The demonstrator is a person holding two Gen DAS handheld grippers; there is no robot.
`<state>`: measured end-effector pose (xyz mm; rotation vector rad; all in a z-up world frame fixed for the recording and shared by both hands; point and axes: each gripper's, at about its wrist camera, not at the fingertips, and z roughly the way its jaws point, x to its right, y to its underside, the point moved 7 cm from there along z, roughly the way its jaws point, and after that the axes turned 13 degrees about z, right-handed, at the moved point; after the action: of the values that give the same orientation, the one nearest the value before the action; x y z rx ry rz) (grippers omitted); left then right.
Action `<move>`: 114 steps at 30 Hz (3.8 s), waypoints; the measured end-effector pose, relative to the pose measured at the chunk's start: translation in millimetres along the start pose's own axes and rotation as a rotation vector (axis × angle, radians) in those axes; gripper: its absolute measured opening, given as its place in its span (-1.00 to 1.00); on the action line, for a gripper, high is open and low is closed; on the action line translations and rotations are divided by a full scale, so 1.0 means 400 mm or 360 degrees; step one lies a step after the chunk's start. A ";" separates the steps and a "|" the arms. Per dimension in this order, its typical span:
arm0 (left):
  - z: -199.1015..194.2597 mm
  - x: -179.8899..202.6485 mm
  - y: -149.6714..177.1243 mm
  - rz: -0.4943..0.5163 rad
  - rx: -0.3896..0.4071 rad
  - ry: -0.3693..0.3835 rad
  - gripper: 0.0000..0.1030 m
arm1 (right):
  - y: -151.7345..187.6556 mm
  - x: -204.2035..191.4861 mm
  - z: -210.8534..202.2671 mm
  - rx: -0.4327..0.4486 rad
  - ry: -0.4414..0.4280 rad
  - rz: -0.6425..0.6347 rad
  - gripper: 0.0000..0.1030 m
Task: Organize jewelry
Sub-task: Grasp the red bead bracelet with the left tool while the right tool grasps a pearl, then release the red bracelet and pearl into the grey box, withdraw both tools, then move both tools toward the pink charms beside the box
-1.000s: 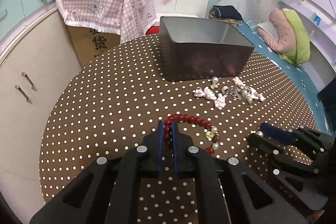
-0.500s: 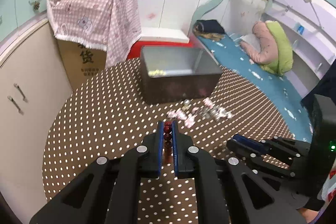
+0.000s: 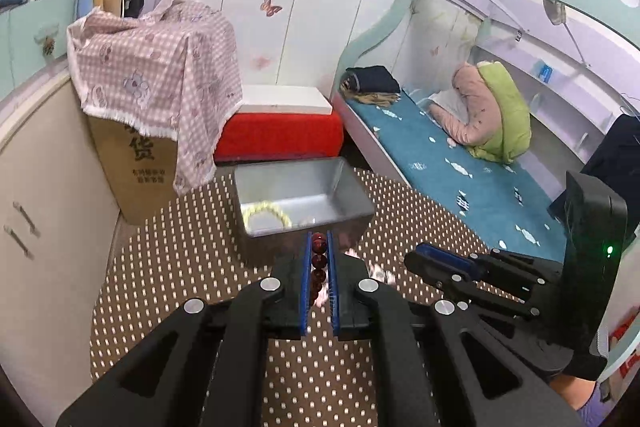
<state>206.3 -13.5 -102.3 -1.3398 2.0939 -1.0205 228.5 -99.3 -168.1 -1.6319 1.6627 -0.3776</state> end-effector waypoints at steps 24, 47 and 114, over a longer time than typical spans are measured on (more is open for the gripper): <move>0.253 -0.105 -0.081 -0.0082 -0.0220 -0.0009 -0.88 | -0.155 -0.033 0.241 -0.0139 -0.0068 0.0029 -0.78; 0.238 -0.126 -0.032 -0.0130 -0.0241 -0.0089 -0.26 | -0.136 -0.025 0.269 -0.0155 -0.0042 0.0074 -0.71; 0.303 -0.032 0.204 -0.0082 -0.0357 -0.0137 -0.60 | 0.090 0.187 0.197 -0.0203 0.0078 0.0207 0.19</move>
<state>250.1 -22.9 -241.8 -1.5232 2.1693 -0.7498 264.7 -141.8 -268.2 -1.6061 1.8518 -0.2527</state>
